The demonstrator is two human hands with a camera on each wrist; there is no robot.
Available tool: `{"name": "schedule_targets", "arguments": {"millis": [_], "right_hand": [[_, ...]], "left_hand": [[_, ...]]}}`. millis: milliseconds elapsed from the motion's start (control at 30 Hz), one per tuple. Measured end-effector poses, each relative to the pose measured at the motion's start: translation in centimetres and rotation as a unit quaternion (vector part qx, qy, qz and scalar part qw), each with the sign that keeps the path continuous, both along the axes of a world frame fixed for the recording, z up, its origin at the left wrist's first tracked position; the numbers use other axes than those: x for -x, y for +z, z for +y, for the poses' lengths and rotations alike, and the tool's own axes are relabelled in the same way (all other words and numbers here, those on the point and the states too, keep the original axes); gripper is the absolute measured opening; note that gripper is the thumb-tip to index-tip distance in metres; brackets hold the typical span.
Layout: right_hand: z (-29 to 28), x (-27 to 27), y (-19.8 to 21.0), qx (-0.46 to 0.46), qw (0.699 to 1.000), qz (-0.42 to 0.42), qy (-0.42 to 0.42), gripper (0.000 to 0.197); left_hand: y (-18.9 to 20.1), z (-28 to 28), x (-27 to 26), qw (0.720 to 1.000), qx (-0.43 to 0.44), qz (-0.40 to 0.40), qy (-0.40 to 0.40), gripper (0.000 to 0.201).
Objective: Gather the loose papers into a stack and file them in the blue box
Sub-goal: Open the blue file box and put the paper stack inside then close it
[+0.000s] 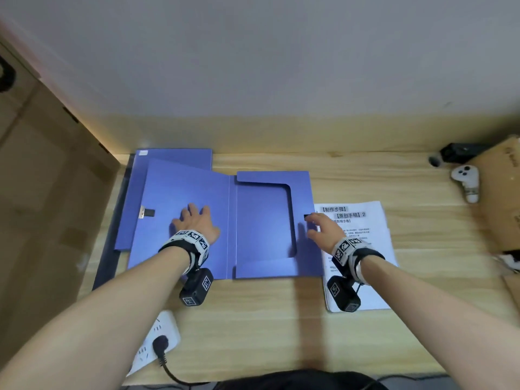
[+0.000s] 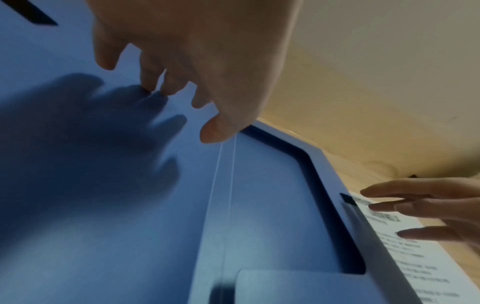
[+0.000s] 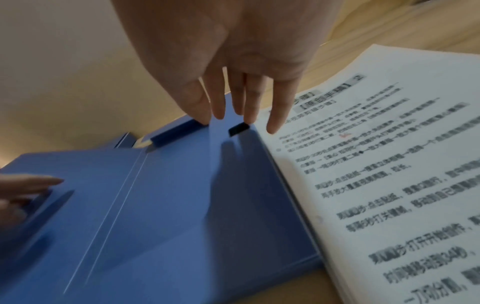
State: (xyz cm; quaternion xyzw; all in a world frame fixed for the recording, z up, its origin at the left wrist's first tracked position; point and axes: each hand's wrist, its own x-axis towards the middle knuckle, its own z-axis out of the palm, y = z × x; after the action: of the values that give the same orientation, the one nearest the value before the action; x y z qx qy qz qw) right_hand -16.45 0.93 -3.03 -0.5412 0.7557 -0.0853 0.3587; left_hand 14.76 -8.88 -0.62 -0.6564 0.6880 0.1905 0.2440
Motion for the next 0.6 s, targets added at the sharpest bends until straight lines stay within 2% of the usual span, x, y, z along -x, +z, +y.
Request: {"name": "schedule_targets", "arguments": {"millis": [133, 233, 333, 533, 600], "right_hand": [[1.2, 4.5, 0.8, 0.03, 0.992, -0.012, -0.123, 0.043], [2.9, 8.2, 0.9, 0.018, 0.98, -0.006, -0.197, 0.054], [4.7, 12.1, 0.2, -0.003, 0.966, 0.017, -0.257, 0.066], [7.7, 17.4, -1.4, -0.073, 0.945, 0.03, -0.319, 0.071], [8.4, 19.1, -3.1, -0.08, 0.944, 0.026, -0.318, 0.058]], "left_hand": [[1.1, 0.2, 3.1, 0.995, 0.033, 0.094, 0.001, 0.071], [1.6, 1.4, 6.7, 0.984, 0.038, 0.171, -0.013, 0.072], [1.4, 3.3, 11.0, 0.976, 0.025, 0.212, -0.043, 0.071], [-0.2, 8.1, 18.7, 0.951, -0.013, 0.287, -0.11, 0.069], [-0.7, 9.5, 20.9, 0.946, -0.036, 0.288, -0.147, 0.065]]}}
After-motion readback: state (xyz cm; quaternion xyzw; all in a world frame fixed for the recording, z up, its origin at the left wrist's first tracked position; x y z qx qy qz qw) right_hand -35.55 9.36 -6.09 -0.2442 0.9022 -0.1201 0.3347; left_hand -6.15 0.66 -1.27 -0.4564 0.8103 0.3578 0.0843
